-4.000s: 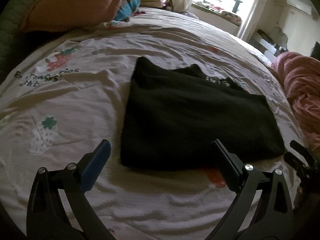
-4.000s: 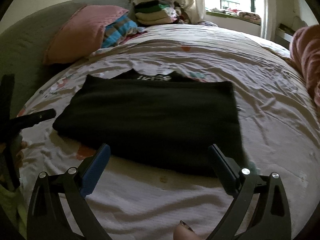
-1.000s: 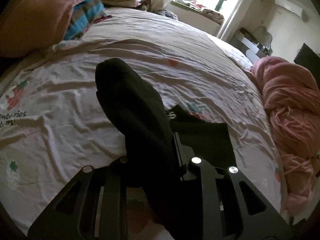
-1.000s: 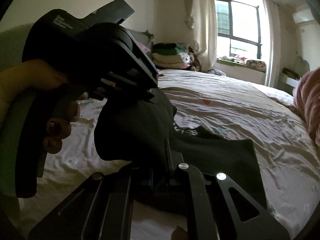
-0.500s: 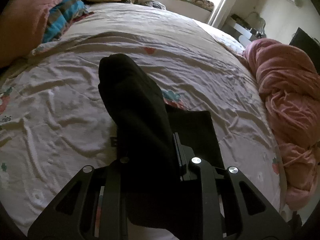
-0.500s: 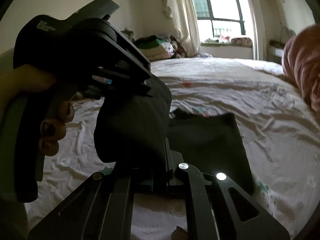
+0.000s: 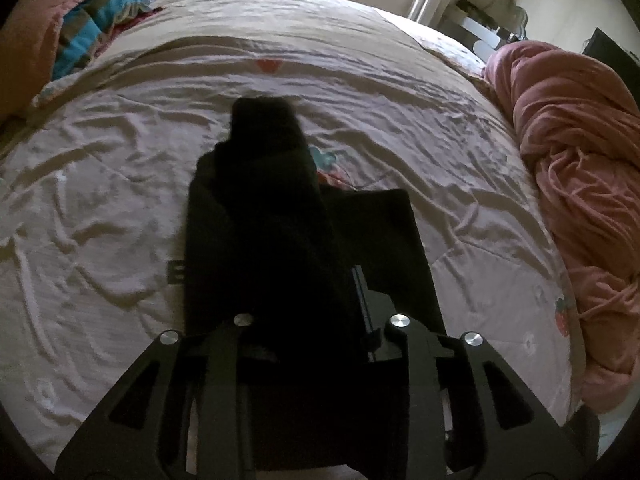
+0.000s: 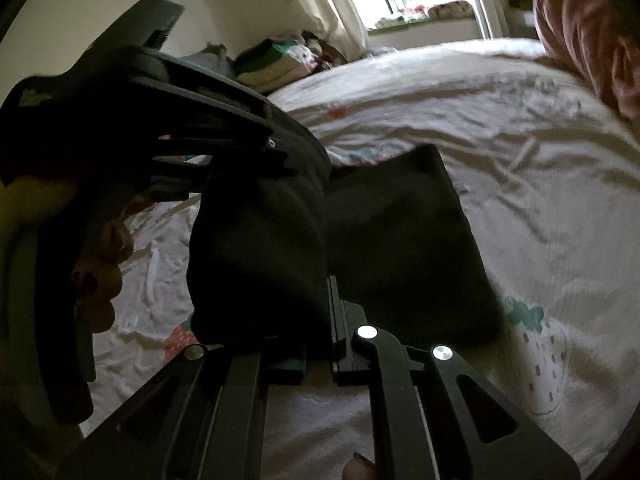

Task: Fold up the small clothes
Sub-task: 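Lower the folded flap onto the shirt and press it with both tools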

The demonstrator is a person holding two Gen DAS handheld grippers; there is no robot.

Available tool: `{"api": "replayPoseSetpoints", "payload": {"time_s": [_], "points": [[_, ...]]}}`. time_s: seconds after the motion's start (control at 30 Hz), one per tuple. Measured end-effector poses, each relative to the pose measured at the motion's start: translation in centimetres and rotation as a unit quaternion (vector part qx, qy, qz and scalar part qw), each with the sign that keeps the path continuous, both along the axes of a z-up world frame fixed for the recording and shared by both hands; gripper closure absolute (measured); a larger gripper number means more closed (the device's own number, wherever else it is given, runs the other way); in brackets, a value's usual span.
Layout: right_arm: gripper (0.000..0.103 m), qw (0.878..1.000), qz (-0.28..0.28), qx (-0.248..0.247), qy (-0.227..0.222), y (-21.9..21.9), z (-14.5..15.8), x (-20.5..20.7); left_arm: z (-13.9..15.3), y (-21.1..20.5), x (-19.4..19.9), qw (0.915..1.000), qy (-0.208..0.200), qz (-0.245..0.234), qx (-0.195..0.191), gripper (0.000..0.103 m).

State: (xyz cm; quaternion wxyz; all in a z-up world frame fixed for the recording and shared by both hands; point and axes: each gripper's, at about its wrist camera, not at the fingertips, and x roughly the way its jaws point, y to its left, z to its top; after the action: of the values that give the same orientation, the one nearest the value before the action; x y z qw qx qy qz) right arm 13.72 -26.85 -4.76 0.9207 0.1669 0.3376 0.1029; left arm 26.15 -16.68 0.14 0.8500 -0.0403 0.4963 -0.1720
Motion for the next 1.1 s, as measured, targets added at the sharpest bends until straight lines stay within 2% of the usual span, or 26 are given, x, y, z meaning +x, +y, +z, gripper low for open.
{"api": "replayPoseSetpoints", "payload": {"time_s": [0.17,0.3,0.37,0.47,0.67,0.73,0.77,0.83,0.93,1.1], "points": [[0.096,0.999,-0.004,0.031,0.029,-1.2,-1.0,0.4,-0.8,-0.6,0.4,0.9998,0.016,-0.003,-0.011,0.071],[0.088,0.998,-0.005,0.05,0.046,-1.9,-1.5,0.5,-1.0,-1.0,0.5,0.9997,0.017,-0.008,-0.016,0.068],[0.084,0.997,-0.007,0.061,0.057,-2.3,-1.8,0.5,-1.0,-0.9,0.5,0.9995,0.018,-0.011,-0.025,0.053],[0.073,0.993,-0.012,0.081,0.079,-3.3,-2.4,0.7,-0.3,-0.4,0.4,0.9976,0.013,-0.014,-0.066,0.035],[0.07,0.986,-0.007,0.118,0.113,-5.0,-3.5,0.4,1.4,1.9,-0.2,0.9972,-0.026,0.01,-0.069,0.035],[0.063,0.983,0.0,0.139,0.118,-5.6,-3.3,0.1,1.4,3.0,-0.5,0.9973,-0.034,0.023,-0.061,0.035],[0.06,0.983,0.004,0.144,0.117,-5.8,-3.1,0.1,1.2,3.6,-0.7,0.9974,-0.04,0.03,-0.052,0.035],[0.045,0.982,0.013,0.154,0.112,-6.3,-2.5,0.3,0.3,4.7,-1.3,0.9979,-0.042,0.039,-0.031,0.035],[0.039,0.98,0.009,0.166,0.106,-7.4,-1.5,1.3,-1.1,5.6,-1.7,0.9985,-0.035,0.04,-0.011,0.035],[0.038,0.977,0.02,0.169,0.126,-8.5,-1.0,5.8,-3.2,6.3,-2.9,0.9991,-0.024,0.035,0.006,0.035]]}}
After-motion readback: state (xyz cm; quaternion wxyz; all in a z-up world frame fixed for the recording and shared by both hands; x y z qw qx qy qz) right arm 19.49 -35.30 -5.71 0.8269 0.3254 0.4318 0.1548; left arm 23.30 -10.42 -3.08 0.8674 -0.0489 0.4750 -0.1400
